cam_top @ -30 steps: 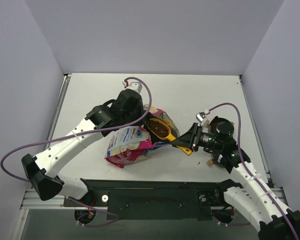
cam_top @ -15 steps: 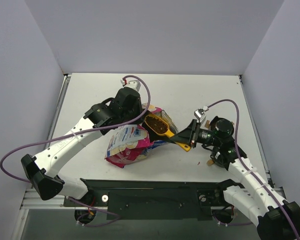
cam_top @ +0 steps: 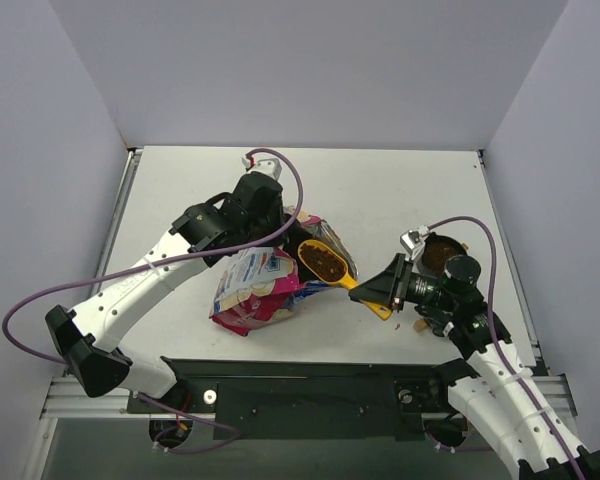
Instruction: Serve the pet food
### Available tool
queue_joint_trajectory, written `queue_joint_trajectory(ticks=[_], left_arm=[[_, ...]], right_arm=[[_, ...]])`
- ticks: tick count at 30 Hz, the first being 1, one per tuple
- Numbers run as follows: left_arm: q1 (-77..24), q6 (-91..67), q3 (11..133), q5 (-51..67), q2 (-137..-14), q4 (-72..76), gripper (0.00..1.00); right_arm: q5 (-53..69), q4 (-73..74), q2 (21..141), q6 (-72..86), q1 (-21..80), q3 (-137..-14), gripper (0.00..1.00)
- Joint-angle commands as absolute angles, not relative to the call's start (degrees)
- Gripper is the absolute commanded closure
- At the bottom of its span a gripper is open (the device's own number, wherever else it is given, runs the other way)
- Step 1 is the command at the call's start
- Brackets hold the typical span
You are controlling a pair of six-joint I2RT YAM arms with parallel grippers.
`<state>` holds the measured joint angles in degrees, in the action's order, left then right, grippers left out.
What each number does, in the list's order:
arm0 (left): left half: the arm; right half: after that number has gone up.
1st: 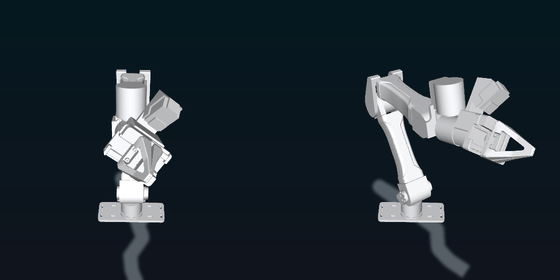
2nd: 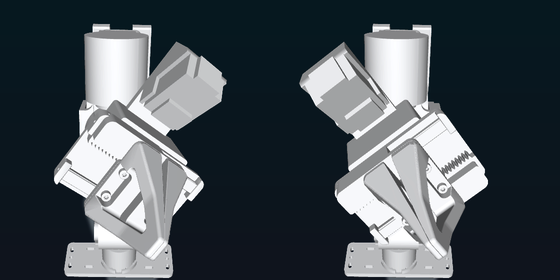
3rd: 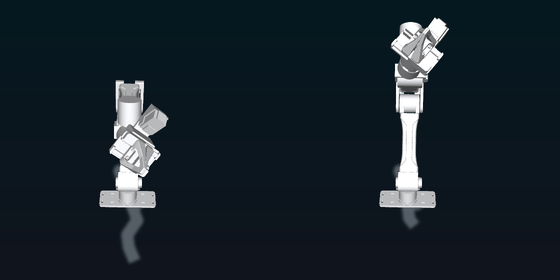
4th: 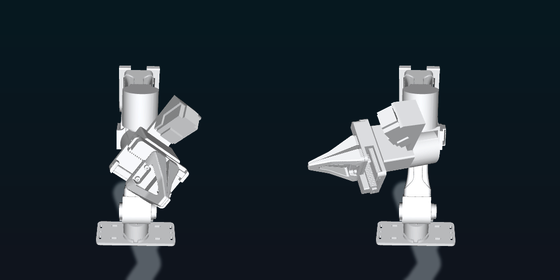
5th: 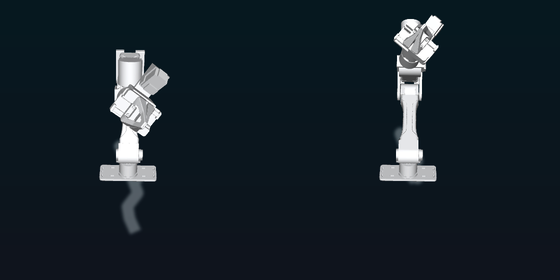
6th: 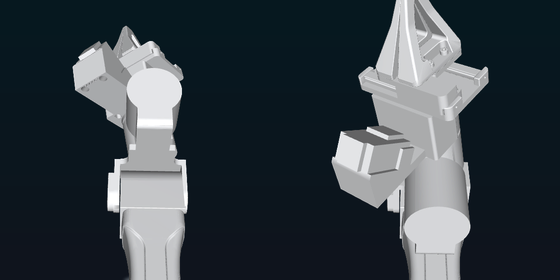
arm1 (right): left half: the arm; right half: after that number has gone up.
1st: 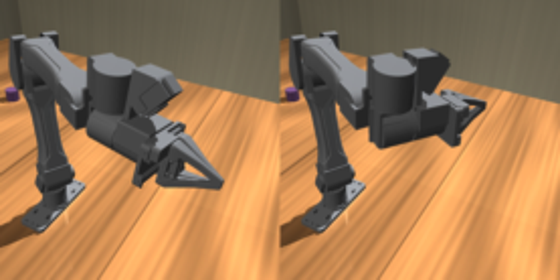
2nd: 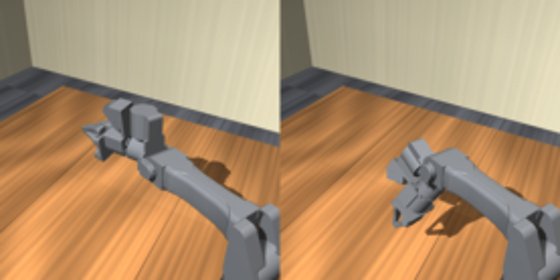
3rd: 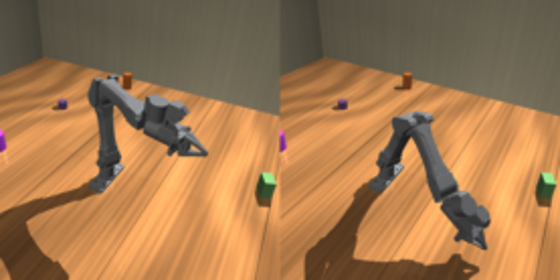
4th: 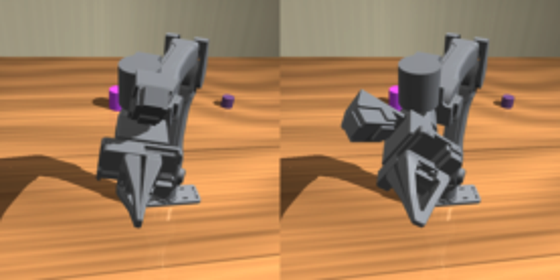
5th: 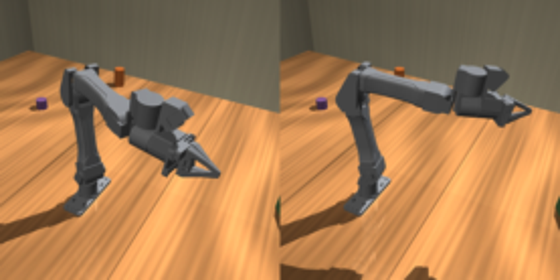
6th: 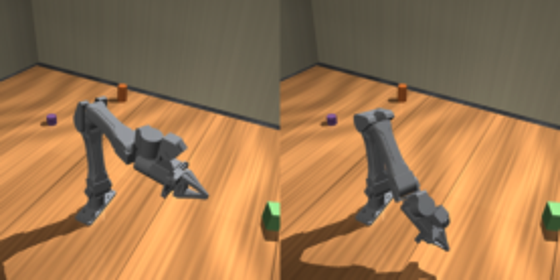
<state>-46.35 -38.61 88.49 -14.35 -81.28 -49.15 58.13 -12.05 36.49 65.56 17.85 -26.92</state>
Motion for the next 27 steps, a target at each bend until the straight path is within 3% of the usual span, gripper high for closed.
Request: queue_joint_trajectory(ticks=[1,12,20,27], left_arm=[[-46.0,-39.6,91.0,-18.7,-79.2,-42.6,1.0],[-45.6,-41.1,90.2,-18.5,-79.0,-43.9,1.0],[-45.5,-42.2,89.6,-18.4,-78.5,-44.1,1.0],[-45.5,-42.7,88.5,-17.8,-77.7,-44.2,1.0]], right_arm=[[57.6,-9.6,33.6,65.1,17.2,-29.0,1.0],[53.0,-9.2,26.2,73.6,16.1,-30.8,1.0],[50.5,-2.2,22.2,73.0,15.1,-32.7,1.0],[40.8,8.4,18.4,69.2,14.2,-34.0,1.0]])
